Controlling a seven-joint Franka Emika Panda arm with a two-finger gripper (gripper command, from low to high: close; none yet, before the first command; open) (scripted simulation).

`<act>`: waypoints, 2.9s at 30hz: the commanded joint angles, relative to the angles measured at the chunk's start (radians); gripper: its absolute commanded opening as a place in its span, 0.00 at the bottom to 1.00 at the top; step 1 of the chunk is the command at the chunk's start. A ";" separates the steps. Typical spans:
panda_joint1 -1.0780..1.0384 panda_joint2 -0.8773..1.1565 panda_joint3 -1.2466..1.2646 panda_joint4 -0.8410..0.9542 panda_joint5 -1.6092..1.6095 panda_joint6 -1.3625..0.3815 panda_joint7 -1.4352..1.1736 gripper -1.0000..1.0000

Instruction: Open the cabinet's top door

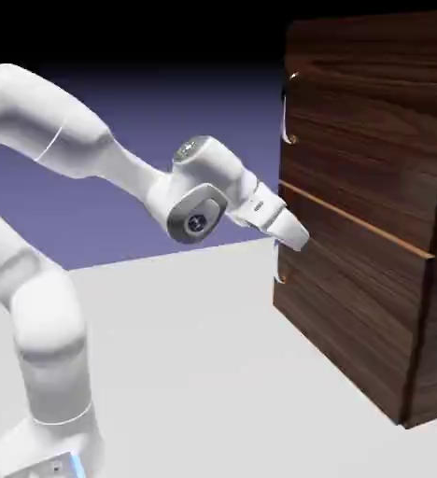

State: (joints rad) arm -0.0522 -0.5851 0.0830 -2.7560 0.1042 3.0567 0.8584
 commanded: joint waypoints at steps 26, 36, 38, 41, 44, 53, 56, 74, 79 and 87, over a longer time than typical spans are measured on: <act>-0.619 -0.145 0.800 0.520 1.004 0.189 1.131 0.50; -0.857 -0.201 1.108 0.720 1.390 0.262 1.566 0.50; -0.904 -0.212 1.170 0.760 1.468 0.277 1.653 0.50; -0.976 -0.229 1.262 0.820 1.583 0.299 1.783 0.50; -1.047 -0.246 1.354 0.880 1.699 0.321 1.914 0.50; -1.290 -0.238 1.552 1.063 1.769 0.339 2.038 0.50; -1.311 -0.235 1.566 1.079 1.765 0.339 2.039 0.00; -0.939 -0.810 1.021 0.509 2.107 -0.391 2.039 0.00; -0.870 -0.952 0.918 0.331 2.134 -0.608 2.038 0.00; -0.786 -1.112 0.737 0.071 2.110 -0.942 1.999 0.00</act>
State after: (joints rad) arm -0.8383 -1.6966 0.8195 -2.6847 2.2124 2.1159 2.8586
